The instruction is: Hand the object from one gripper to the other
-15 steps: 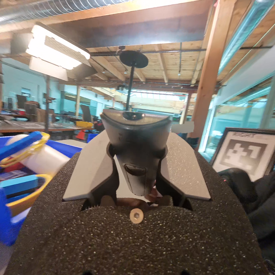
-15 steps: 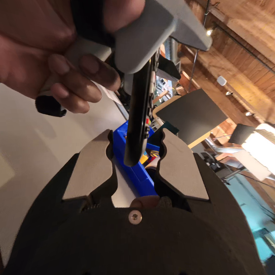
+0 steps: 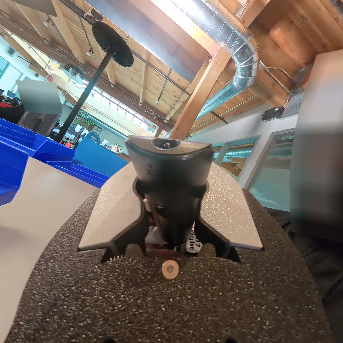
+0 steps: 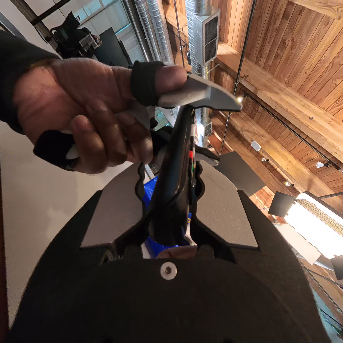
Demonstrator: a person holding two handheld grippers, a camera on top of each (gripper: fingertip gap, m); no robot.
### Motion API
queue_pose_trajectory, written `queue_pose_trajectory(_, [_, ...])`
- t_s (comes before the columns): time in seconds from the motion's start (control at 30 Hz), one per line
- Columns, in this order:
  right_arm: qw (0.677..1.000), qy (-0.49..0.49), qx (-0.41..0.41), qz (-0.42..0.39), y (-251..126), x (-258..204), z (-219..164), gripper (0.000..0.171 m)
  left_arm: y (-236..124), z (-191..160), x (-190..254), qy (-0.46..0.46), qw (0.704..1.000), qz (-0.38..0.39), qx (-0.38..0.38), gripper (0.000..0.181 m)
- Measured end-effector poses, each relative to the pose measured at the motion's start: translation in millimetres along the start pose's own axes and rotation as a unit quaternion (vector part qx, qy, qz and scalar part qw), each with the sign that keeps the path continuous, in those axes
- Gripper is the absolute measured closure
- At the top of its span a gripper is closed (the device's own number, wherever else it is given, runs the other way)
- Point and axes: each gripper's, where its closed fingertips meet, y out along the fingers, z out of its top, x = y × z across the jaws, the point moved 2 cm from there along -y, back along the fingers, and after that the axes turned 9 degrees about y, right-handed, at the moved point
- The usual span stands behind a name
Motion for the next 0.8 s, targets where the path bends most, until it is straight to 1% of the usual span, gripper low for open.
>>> queue_pose_trajectory(0.17, [1.000, -0.014, -0.001, -0.005, 0, 0, -2, 0.121, 1, -8, -8, 0.028, 0.999, 0.033, -0.030, 0.121])
queue_pose_trajectory(0.27, [1.000, -0.014, 0.006, -0.010, -2, 2, 0, 0.127, -1, -10, -4, 0.035, 0.998, 0.019, -0.056, 0.121])
queue_pose_trajectory(0.33, [1.000, -0.009, 0.010, -0.012, -2, 3, 1, 0.128, -3, -11, -4, 0.038, 0.997, 0.015, -0.068, 0.120])
queue_pose_trajectory(0.53, [1.000, 0.009, -0.016, 0.000, 0, 5, -8, 0.131, -7, -14, -16, 0.020, 0.998, 0.021, -0.058, 0.120])
queue_pose_trajectory(0.6, [0.999, 0.040, -0.018, 0.014, -1, 6, -8, 0.131, -9, -13, -18, 0.041, 0.997, 0.025, -0.057, 0.115])
queue_pose_trajectory(0.7, [0.991, 0.128, -0.007, 0.040, -3, 13, -6, 0.131, -14, -9, -18, 0.120, 0.991, 0.034, -0.053, 0.109])
queue_pose_trajectory(0.8, [0.967, 0.243, 0.003, 0.081, -6, 24, -7, 0.131, -24, 1, -14, 0.198, 0.978, 0.038, -0.061, 0.105])
